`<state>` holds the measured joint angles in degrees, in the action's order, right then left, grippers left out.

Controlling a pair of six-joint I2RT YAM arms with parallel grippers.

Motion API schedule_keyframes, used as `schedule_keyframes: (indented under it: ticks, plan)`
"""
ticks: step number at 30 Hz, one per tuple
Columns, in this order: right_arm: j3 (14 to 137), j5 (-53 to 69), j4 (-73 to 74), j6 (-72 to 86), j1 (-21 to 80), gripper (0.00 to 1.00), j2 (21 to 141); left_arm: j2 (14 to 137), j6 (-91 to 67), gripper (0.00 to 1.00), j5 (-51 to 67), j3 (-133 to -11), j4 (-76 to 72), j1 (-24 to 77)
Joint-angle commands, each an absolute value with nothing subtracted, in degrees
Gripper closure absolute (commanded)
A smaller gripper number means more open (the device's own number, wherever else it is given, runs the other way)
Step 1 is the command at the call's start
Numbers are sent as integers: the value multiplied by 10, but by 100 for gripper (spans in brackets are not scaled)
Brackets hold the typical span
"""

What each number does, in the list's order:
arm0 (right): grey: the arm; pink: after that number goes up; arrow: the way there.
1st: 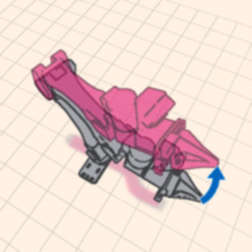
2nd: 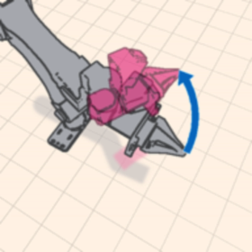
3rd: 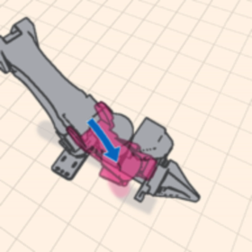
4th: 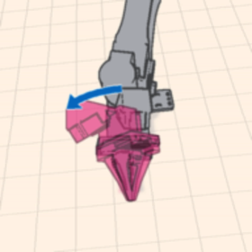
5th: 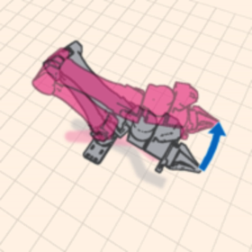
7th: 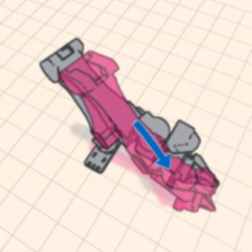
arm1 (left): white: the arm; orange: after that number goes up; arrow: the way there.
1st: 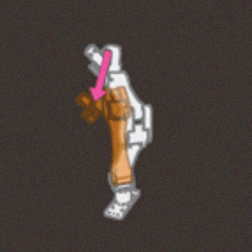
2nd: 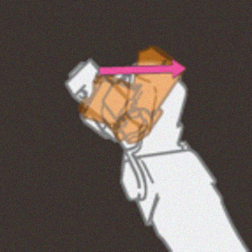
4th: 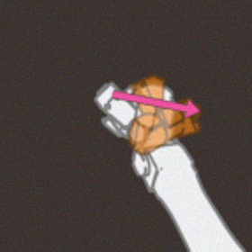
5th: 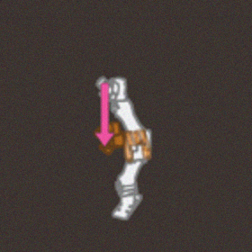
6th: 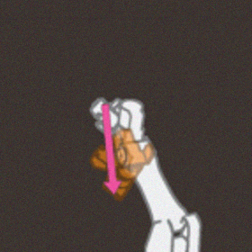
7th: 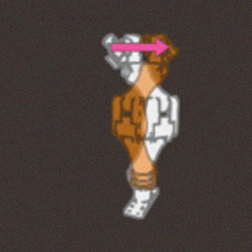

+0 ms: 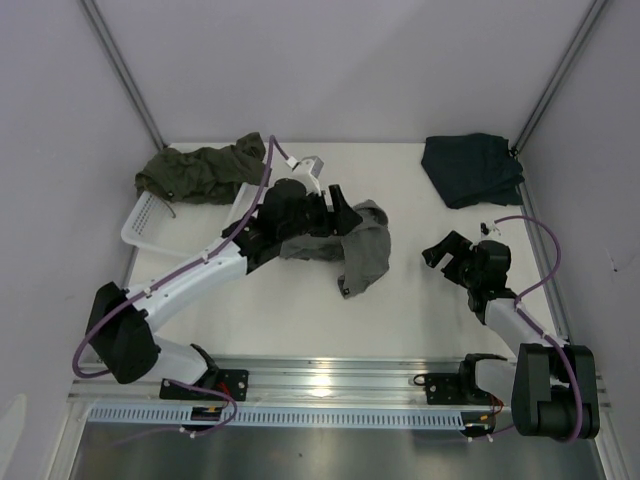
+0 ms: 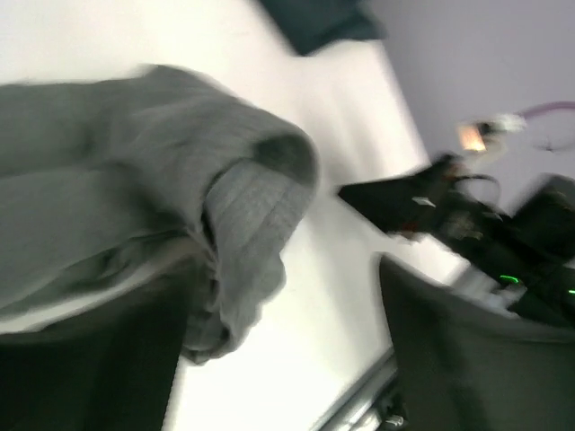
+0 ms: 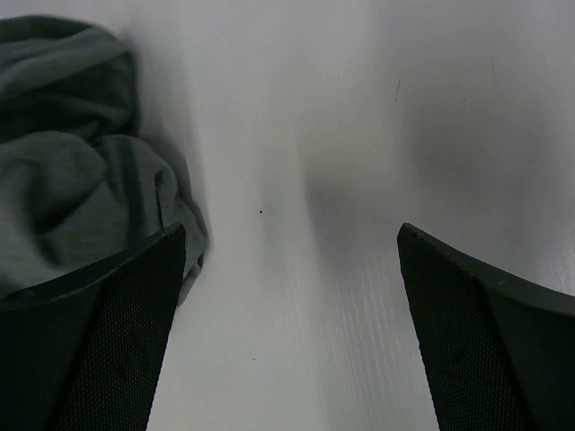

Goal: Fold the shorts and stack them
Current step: Move the shorts to the center of the board, then flatten the shorts out

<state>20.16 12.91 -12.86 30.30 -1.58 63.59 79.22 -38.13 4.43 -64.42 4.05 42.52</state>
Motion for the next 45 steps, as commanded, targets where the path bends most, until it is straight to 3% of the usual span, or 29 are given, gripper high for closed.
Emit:
schedule_keyframes:
  ticks: [1,2,5,10,19,21,26,35,38,39,41,45]
  plan:
    - [223,124,-134,292,-15,1,637,771,-329,10,-97,-680,197,425]
    - [222,123,-133,292,-15,0,638,756,-326,1,-125,-681,216,423]
    - [222,124,-134,292,-15,1,637,744,-302,1,-176,-687,297,393]
    - [222,128,-134,294,-15,0,638,737,-290,1,-148,-652,368,287]
    - [224,140,-138,297,-16,1,650,727,-186,1,-262,-666,397,275]
    - [221,141,-139,297,-16,0,649,751,-167,1,-299,-695,421,262]
    - [217,141,-141,299,-16,1,643,857,-118,1,-265,-737,447,202]
    - [215,145,-140,298,-16,0,642,1033,-104,14,-210,-826,470,133]
    - [215,146,-141,299,-17,0,641,1068,-100,31,-209,-838,473,129]
    - [214,148,-141,300,-17,1,641,1075,-103,45,-213,-850,475,126]
    - [215,149,-143,300,-17,1,643,1090,-102,58,-216,-860,476,118]
    - [220,154,-145,301,-17,1,651,1107,-102,100,-242,-903,460,111]
